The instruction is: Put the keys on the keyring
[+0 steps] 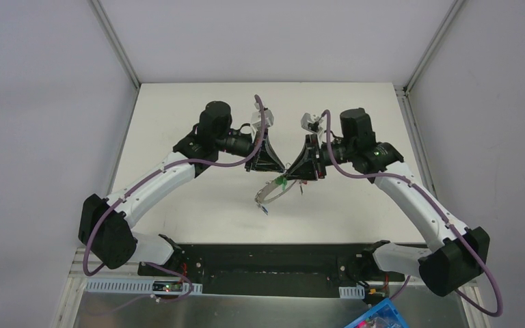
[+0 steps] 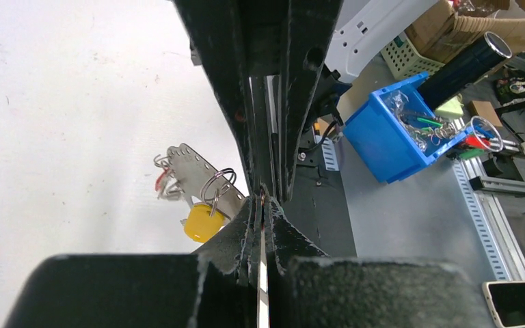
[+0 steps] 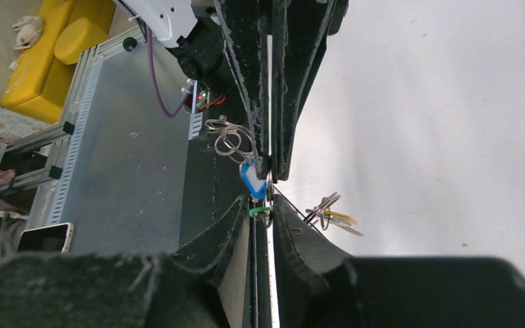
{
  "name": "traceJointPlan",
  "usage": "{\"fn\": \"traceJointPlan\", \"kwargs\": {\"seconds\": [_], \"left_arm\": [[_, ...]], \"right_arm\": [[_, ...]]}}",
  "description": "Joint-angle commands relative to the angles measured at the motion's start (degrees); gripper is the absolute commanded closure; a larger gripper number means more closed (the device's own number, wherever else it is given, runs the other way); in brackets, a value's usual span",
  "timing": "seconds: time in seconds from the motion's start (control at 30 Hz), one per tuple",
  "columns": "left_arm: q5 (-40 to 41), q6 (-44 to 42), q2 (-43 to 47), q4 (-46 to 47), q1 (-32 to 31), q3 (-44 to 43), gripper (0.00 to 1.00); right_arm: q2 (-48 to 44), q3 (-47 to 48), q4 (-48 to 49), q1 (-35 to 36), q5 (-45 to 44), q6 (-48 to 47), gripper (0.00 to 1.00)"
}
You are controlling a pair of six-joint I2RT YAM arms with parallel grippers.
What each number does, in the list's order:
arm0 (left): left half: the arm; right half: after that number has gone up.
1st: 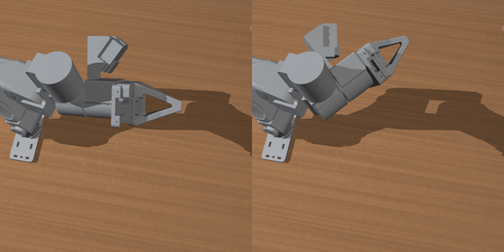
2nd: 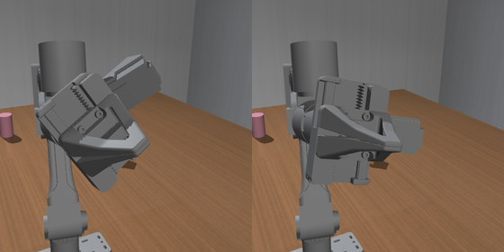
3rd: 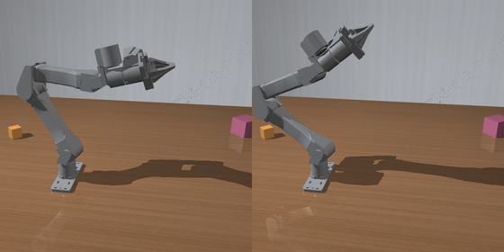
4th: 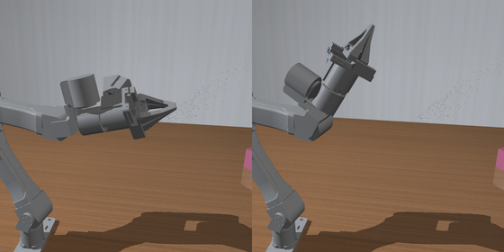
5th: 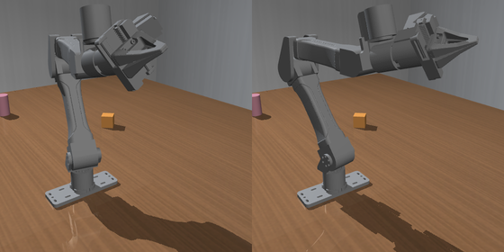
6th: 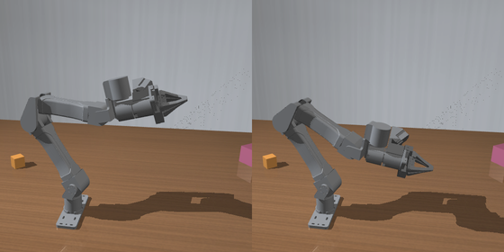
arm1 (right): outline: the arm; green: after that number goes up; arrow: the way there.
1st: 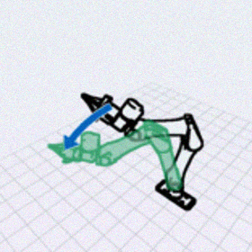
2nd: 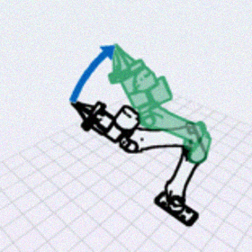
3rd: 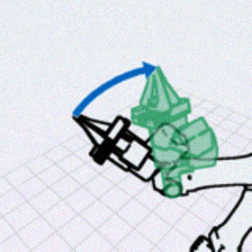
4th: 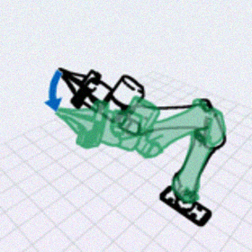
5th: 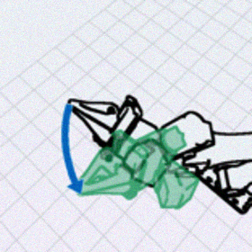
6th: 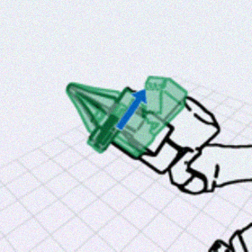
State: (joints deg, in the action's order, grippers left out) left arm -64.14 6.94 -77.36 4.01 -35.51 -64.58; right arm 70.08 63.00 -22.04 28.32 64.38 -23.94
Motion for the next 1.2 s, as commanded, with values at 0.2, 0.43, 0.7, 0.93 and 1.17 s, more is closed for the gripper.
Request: {"fn": "traceJointPlan", "kwargs": {"seconds": [0.2, 0.43, 0.7, 0.93, 1.17], "left_arm": [[-1.38, 9.11, 2.0, 13.37, 0.61, 2.18, 1.0], [-0.76, 11.29, 1.57, 15.88, 0.79, 2.47, 1.0], [-0.55, 13.31, 1.46, 18.22, 1.14, 2.65, 1.0], [-0.61, 14.07, 1.56, 19.29, 1.48, 3.0, 1.0], [-0.81, 13.59, 1.67, 19.09, 1.49, 3.47, 1.0]], "right_arm": [[-3.27, 0.93, 4.18, -1.51, 0.96, 1.7, 0.79], [-3.03, -0.22, 5.51, -1.58, 1.26, 2.34, 0.81], [-3.09, -1.48, 5.66, -1.59, 0.45, 2.13, 0.8], [-3.64, -0.85, 4.39, -1.69, 0.0, 1.36, 0.74], [-3.64, 1.69, 3.42, -1.95, -0.33, 1.27, 0.73]]}}
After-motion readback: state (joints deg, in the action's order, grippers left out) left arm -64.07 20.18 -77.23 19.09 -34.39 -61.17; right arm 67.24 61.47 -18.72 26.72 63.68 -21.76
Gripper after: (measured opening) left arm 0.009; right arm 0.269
